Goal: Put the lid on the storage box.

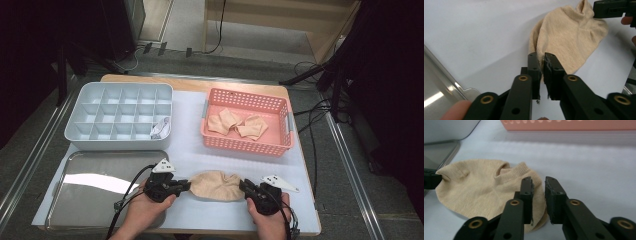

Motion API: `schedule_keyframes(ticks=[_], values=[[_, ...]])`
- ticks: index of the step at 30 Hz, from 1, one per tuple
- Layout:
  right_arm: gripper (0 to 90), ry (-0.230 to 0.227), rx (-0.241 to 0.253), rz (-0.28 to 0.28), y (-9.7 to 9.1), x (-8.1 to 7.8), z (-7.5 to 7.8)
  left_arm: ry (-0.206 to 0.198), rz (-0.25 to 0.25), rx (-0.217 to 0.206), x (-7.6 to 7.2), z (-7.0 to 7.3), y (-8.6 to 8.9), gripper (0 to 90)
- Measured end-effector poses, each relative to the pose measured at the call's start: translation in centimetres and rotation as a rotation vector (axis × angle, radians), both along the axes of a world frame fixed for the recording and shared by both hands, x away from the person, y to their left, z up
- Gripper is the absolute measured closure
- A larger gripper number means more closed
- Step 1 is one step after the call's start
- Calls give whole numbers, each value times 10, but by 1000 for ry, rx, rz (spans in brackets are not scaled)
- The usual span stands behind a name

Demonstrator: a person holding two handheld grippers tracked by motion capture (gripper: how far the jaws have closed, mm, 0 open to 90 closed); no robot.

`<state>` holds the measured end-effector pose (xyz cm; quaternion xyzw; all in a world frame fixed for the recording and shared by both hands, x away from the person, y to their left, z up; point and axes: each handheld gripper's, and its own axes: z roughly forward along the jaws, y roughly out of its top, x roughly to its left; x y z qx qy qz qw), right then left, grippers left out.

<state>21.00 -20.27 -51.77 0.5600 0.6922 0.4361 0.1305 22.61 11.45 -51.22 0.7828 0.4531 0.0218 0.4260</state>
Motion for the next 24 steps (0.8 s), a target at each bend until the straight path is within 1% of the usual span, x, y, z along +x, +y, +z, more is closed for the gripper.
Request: schedule_keyframes(ticks=[1, 2, 3, 4, 5, 6, 7, 8, 9, 10, 11, 13, 14, 16, 17, 18, 19, 21, 23, 24], values=[[747, -3, 6, -4, -1, -1, 1, -15, 23, -22, 0, 1, 2, 771], [727, -7, 14, -7, -3, -2, 1, -19, 31, -41, 0, 2, 4, 758], [716, -4, 16, -15, -3, -3, 1, -18, 30, -44, 0, 3, 4, 748], [702, 7, 22, -14, -4, -4, 0, -16, 26, -36, 1, 2, 3, 737], [681, 28, 31, -9, -4, -3, -3, -16, 26, -36, 1, 2, 3, 733], [662, 46, 32, -4, -3, -3, -5, -6, 14, -9, 1, 0, -1, 738], [649, 52, 15, -7, -1, -3, -8, -6, 14, -9, 1, 0, -1, 749], [645, 54, -18, -18, 2, -4, -9, -16, 27, 24, 0, -3, -3, 756], [641, 40, -33, -24, 4, -6, -10, -20, 37, 25, 0, -3, -3, 758], [641, 40, -33, -24, 4, -6, -10, -20, 37, 25, 0, -3, -3, 755], [647, 35, -51, -27, 8, -9, -9, -15, 43, 27, 1, -4, -1, 737], [676, 26, -60, -28, 10, -13, -10, -12, 46, 36, 1, -5, -1, 726], [707, 20, -63, -26, 10, -13, -11, -12, 46, 44, 1, -5, -2, 727], [813, 36, -44, -15, 10, -11, -11, -9, 32, 56, 0, -6, -4, 758], [830, 39, -34, -6, 9, -10, -11, -9, 32, 67, 0, -6, -6, 781], [840, 38, -31, -3, 8, -9, -11, -9, 32, 67, 0, -6, -6, 811], [845, 39, -32, -2, 7, -9, -11, -5, 24, 79, 0, -7, -9, 844], [848, 33, -48, 2, 7, -8, -10, -9, 22, 80, 0, -8, -10, 885], [849, 31, -56, 3, 6, -7, -9, 2, 9, 76, 2, -7, -13, 892], [850, 29, -55, -2, 5, -6, -8, 3, 8, 67, 2, -7, -14, 894]])
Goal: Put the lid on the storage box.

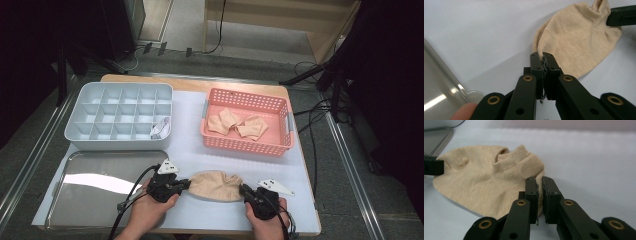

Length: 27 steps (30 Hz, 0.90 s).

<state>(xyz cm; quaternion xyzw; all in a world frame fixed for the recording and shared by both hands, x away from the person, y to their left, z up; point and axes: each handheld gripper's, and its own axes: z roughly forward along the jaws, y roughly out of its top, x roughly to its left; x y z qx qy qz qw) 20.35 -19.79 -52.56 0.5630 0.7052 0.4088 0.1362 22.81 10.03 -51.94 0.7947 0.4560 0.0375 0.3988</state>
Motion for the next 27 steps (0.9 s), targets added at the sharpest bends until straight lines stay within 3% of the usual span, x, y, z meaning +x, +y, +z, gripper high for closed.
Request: schedule_keyframes(ticks=[7, 10, 12, 14, 15, 16, 21, 27], values=[[851, -25, 23, -32, -25, 0, 8, 0, -41, -10, -3, 0, -18, 892], [753, -34, 7, -25, -26, 0, 8, 2, -31, -19, -2, 0, -17, 863], [709, -47, 33, -33, -30, -1, 10, 0, -21, -31, -2, 2, -16, 780], [712, -60, 71, -52, -35, -2, 13, -37, -2, -65, -4, 8, -11, 759], [720, -61, 86, -59, -37, -2, 14, -37, -2, -65, -4, 8, -11, 756], [738, -60, 90, -65, -39, -3, 14, -55, -1, -67, -5, 11, -10, 762], [753, -44, 115, -77, -40, -4, 13, -48, -14, -33, -5, 6, -12, 900], [792, -38, 77, -47, -29, 0, 9, -43, -25, -24, -6, 2, -12, 900]])
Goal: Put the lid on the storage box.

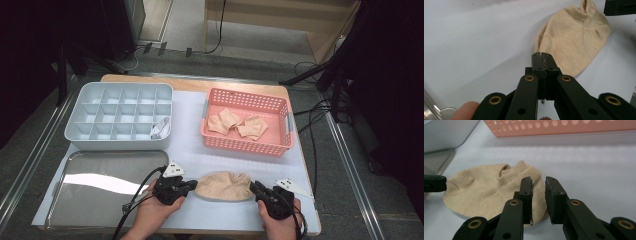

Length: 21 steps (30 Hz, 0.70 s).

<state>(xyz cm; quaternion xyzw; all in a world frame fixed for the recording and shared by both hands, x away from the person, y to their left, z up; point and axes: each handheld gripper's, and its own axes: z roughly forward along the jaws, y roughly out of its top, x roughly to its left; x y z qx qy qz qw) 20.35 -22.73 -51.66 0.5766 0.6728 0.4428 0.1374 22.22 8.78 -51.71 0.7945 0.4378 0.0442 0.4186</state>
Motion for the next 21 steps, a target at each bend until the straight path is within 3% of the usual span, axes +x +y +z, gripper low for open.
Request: schedule_keyframes(ticks=[3, 7, 9, 12, 14, 19, 21], values=[[830, -15, -5, -6, 2, 3, 0, -4, -4, -2, -1, 1, 2, 900], [841, -12, -51, -2, 6, 3, -3, -5, -7, 1, 0, -1, 3, 900], [790, -41, -66, -17, 7, 0, -2, -13, -6, 8, 0, -2, 3, 900], [789, -106, -105, -17, 7, -9, 2, -23, 0, -1, 0, -1, 5, 900], [773, -112, -98, -13, 4, -12, 2, -24, 3, -12, 0, 0, 6, 897], [670, -54, -41, -52, -3, -14, -6, -22, 2, -19, -1, -1, 8, 890], [654, -47, -41, -66, -3, -14, -6, -20, 0, -23, -1, -1, 9, 889]])
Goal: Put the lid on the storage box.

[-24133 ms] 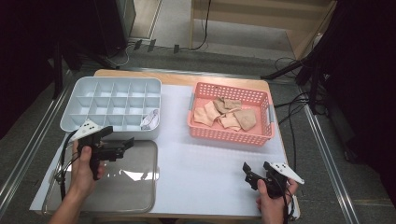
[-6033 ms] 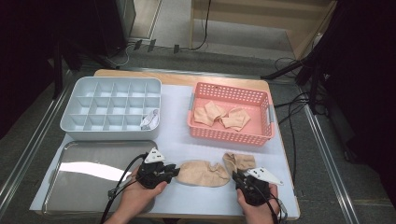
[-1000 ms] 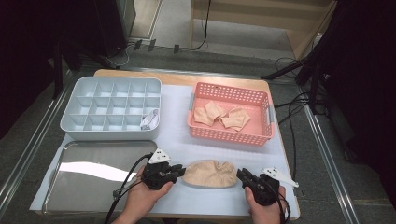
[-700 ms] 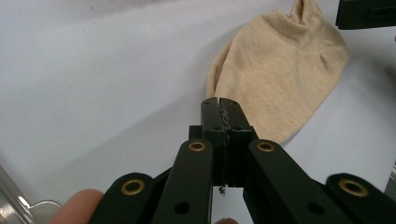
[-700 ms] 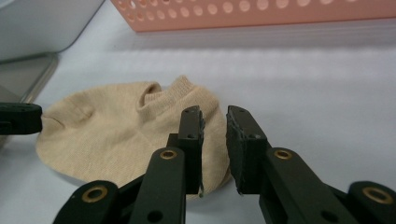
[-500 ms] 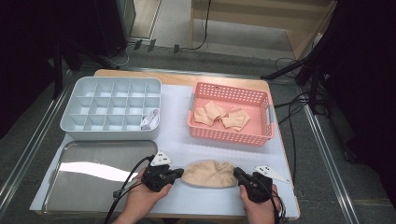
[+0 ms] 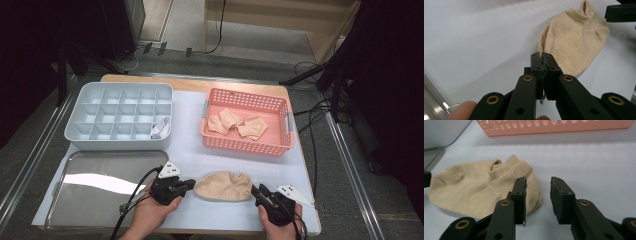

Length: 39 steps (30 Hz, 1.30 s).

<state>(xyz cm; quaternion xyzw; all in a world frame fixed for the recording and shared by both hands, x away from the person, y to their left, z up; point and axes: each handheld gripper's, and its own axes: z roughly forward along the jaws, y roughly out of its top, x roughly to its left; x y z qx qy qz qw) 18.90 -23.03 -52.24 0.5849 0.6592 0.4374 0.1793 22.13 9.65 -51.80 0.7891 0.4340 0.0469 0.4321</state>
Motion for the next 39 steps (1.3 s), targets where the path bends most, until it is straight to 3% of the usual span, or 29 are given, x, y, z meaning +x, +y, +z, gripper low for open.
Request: schedule_keyframes(ticks=[6, 10, 20, 39], values=[[587, 58, 44, 14, 4, 5, -5, 3, 2, -8, -1, 0, 0, 900], [627, 62, -1, 14, 9, 6, -8, 7, -10, 1, -1, -3, -2, 900], [846, 44, -42, 40, 19, 9, -8, 15, -18, 15, -2, -5, -4, 900], [853, -28, 41, 91, 30, -4, 25, 24, -6, -24, -1, -2, -2, 900]])
